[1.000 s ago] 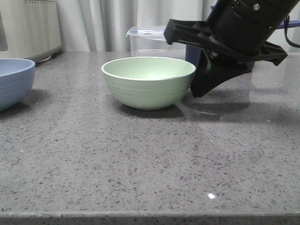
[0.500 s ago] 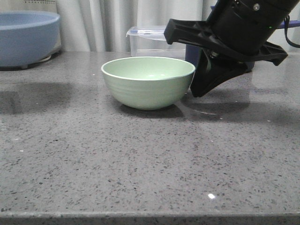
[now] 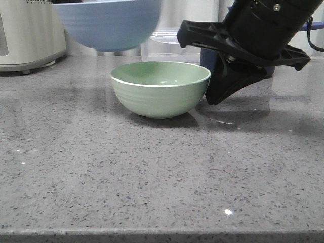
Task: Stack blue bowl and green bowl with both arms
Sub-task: 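Lift the blue bowl with the left gripper over the green bowl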
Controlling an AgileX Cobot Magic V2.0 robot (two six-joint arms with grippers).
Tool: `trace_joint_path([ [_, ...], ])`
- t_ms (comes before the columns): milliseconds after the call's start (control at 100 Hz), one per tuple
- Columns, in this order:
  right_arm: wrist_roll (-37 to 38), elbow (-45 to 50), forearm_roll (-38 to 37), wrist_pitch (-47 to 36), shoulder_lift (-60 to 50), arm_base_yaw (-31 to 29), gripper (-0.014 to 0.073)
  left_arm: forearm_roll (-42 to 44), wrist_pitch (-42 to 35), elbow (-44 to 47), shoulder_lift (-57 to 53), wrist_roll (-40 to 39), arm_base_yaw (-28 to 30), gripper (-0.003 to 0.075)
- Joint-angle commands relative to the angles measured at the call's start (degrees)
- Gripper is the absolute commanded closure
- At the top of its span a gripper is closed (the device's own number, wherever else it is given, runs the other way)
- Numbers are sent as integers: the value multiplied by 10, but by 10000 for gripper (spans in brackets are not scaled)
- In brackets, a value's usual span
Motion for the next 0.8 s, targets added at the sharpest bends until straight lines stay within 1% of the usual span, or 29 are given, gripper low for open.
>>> trace_joint_path([
  [0, -4, -14, 6, -25, -19, 0, 676, -19, -13, -42, -3, 0, -23, 741],
  [350, -4, -14, 6, -25, -19, 0, 676, -26, -9, -86, 41, 0, -73, 741],
  [650, -4, -14, 6, -25, -19, 0, 676, -26, -2, -86, 43, 0, -75, 738],
  [720, -4, -14, 6, -25, -19, 0, 676, -32, 7, -86, 43, 0, -74, 705],
  [790, -4, -14, 6, -25, -19, 0, 676, -40, 16, -86, 43, 0, -70, 610],
])
